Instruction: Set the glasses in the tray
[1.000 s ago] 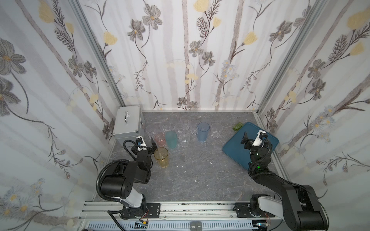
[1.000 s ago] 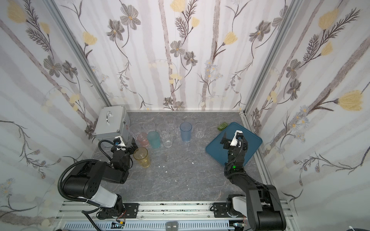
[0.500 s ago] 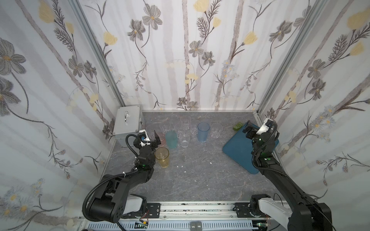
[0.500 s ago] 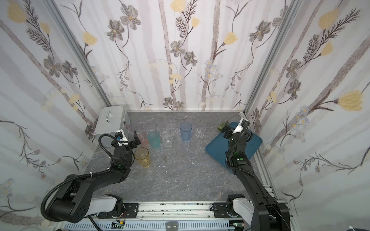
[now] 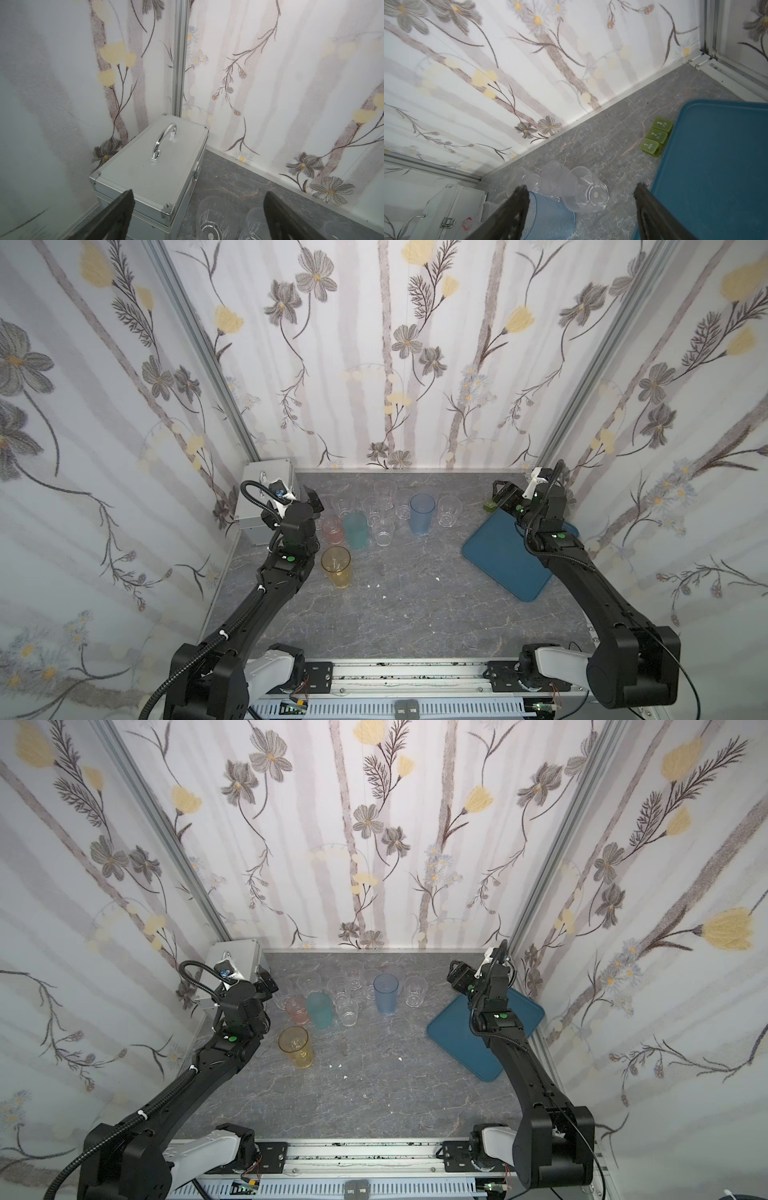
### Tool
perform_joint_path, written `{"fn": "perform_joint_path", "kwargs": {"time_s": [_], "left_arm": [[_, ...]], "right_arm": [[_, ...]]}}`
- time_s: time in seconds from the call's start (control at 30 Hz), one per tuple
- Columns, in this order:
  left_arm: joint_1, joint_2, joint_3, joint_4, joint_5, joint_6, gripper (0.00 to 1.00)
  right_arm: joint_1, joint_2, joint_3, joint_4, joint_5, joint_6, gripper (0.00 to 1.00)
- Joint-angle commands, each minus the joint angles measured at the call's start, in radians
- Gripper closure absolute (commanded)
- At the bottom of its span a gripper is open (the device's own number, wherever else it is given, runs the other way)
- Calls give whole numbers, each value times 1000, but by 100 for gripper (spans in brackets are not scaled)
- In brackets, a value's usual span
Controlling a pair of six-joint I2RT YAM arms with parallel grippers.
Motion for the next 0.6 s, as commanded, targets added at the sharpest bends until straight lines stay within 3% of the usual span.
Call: {"fn": "perform_joint_path", "kwargs": {"time_s": [0.0,0.07,0.13,0.23,0.37,0.57], "left_arm": [[37,-26,51,-145,279,-118,0],[71,-49,67,-120,488,-152,0],[100,-60,70,-87,613,-151,0],[105,-41,97,-93,631,-176,9],[69,-13,109,-75,685,-301,11],[-197,54,138,-76,486,-230,13]], "right_arm": [[8,39,13,-185,23,19,20],[14,51,-1,-188,23,19,21],[27,65,-3,-200,22,10,22],[54,104,16,-266,51,-43,24],[96,143,26,-375,87,-127,29],[205,195,13,-473,178,-215,39]]}}
